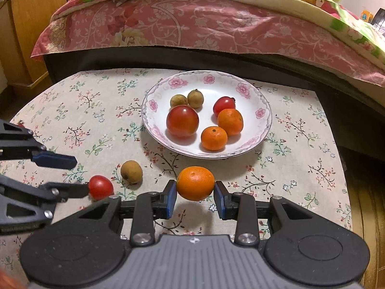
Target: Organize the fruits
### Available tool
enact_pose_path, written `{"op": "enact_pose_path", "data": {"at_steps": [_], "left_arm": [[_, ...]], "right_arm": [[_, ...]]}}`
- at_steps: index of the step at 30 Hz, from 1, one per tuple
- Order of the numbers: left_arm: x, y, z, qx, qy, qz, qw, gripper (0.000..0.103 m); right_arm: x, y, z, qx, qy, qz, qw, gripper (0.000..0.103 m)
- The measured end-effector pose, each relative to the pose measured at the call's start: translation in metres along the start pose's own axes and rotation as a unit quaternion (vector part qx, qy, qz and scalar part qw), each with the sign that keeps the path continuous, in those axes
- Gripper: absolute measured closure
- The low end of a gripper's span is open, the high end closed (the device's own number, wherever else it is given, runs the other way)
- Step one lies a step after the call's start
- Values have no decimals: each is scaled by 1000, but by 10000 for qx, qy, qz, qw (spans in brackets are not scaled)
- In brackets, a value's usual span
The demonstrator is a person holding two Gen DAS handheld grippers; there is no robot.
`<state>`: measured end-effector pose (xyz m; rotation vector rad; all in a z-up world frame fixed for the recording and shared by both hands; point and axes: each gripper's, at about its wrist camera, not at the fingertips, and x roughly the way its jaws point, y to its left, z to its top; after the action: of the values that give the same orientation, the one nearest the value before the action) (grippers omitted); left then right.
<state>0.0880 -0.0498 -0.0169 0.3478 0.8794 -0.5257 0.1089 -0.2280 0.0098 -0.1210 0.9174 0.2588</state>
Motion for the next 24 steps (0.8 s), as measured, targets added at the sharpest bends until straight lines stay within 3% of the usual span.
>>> {"op": "enact_pose_path", "data": {"at_steps": [2, 6, 14, 24], "left_arm": [[4, 1, -1, -31, 27, -80, 10000, 59], [12, -2, 4, -91, -23, -206, 9997, 49], [25, -14, 1, 40, 156, -237, 9996, 53], [-1, -11, -2, 1, -189, -64, 9998, 52]], "right_arm": [[1, 2, -1, -23, 25, 12, 10000, 69], [4, 2, -2, -48, 72, 42, 10000, 69], [2, -2, -3, 18, 48, 47, 10000, 69], [-1, 20, 5, -166, -45, 160, 9997, 69]]}}
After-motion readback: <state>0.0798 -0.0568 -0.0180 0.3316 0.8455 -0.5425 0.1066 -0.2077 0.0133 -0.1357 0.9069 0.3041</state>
